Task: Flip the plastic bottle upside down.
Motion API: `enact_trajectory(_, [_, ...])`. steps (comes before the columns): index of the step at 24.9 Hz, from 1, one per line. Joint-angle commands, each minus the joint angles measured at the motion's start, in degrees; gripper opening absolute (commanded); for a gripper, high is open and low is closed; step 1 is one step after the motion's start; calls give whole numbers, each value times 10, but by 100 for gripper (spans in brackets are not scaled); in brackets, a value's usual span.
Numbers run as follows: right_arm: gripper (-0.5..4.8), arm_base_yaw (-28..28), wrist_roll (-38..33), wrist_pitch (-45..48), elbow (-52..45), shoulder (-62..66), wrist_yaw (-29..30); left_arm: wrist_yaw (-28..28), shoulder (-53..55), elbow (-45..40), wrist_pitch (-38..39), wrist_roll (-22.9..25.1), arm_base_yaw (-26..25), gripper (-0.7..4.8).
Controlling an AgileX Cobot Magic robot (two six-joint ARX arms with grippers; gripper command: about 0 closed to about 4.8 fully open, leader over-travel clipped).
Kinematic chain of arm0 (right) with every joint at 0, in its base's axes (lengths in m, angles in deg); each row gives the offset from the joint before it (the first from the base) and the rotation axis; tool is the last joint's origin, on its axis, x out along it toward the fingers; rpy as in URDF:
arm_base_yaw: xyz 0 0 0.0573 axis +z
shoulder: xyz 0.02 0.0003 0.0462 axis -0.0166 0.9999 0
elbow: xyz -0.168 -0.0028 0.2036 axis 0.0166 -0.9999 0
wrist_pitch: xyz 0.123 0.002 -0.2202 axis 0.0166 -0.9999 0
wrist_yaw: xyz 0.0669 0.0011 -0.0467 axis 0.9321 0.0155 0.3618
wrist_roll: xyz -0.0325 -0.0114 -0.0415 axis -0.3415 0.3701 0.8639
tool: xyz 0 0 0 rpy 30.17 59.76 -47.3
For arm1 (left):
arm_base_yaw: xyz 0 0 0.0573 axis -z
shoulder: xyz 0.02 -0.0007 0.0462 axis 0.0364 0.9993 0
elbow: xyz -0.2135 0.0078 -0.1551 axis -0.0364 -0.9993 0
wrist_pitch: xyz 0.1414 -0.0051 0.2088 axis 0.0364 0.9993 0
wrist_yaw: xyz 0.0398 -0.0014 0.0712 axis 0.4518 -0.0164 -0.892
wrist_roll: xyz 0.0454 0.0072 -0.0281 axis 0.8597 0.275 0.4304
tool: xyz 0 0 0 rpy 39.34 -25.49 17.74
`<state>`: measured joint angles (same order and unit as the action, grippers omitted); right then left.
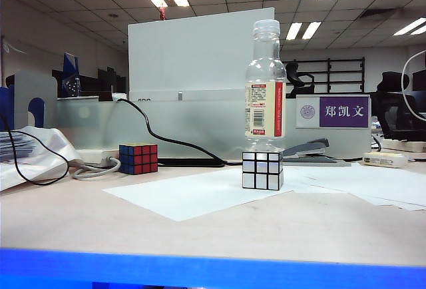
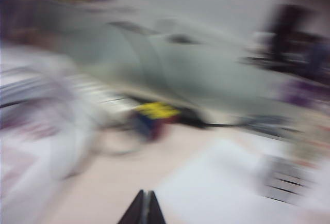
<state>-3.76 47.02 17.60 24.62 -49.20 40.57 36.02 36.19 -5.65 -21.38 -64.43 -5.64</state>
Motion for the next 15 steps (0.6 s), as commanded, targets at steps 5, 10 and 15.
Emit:
enact_trajectory(5, [416, 177, 191, 153, 91, 316, -8, 139, 2, 1, -118, 14, 73, -6])
enact_trajectory(10, [479, 309, 421, 139, 264, 598, -150, 122, 17, 2, -89, 90, 132, -5])
enact_trajectory(15, [479, 310, 444, 163, 356, 700, -191, 116, 122, 3, -167, 115, 132, 98])
